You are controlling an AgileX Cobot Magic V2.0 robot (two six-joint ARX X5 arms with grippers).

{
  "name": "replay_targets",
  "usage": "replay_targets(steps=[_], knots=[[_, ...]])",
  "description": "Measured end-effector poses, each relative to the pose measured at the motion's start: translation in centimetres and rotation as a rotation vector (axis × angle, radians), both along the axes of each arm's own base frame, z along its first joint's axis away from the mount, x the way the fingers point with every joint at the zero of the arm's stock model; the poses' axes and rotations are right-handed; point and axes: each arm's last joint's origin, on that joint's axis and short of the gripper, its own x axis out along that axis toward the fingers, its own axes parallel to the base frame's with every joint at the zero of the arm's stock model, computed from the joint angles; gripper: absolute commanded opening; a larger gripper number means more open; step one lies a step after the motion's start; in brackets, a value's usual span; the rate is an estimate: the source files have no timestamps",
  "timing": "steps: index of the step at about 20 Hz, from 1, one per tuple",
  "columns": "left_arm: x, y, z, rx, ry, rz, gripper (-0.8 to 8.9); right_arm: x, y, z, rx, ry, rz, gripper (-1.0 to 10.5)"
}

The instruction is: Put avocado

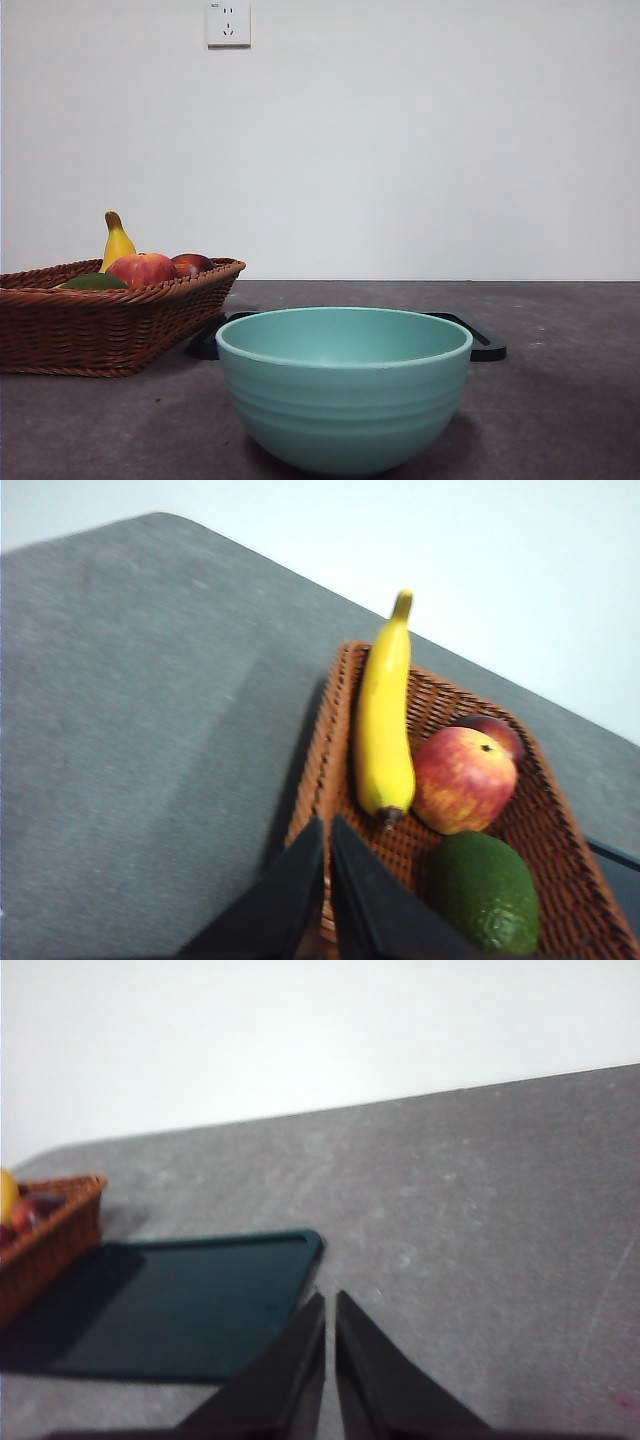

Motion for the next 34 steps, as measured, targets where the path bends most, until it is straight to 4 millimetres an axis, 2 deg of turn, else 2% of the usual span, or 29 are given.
replay_targets(steps=[3, 6, 12, 22, 30, 34], knots=[[-0.1, -0.1, 0.1, -0.030, 0.005, -0.014, 0.10, 0.0, 0.0, 0.2, 0.044, 0.003, -0.004, 0.1], [-0.3, -0.1, 0.9, -0.060, 0.018, -0.031, 0.10, -0.2, 0.0, 1.1, 0.066, -0.009, -0.004, 0.1], [-1.3, -0.3, 5.0, -0.075, 0.022, -0.066, 0.10, -1.1, -0.1, 5.4, 0.079, -0.047, -0.022, 0.1], [-1.5, -0.7, 10.7, 0.017, 0.201, -0.245, 0.10, -0.3, 0.2, 10.4, 0.004, 0.269, 0.080, 0.1], [0.3, -1.6, 12.5, 0.050, 0.353, -0.489, 0.10, 1.3, 1.3, 13.2, -0.063, 0.487, 0.312, 0.1], [0.5, -2.6, 13.6, 0.084, 0.437, -0.629, 0.09, 1.5, 2.8, 14.8, -0.140, 0.598, 0.476, 0.1]])
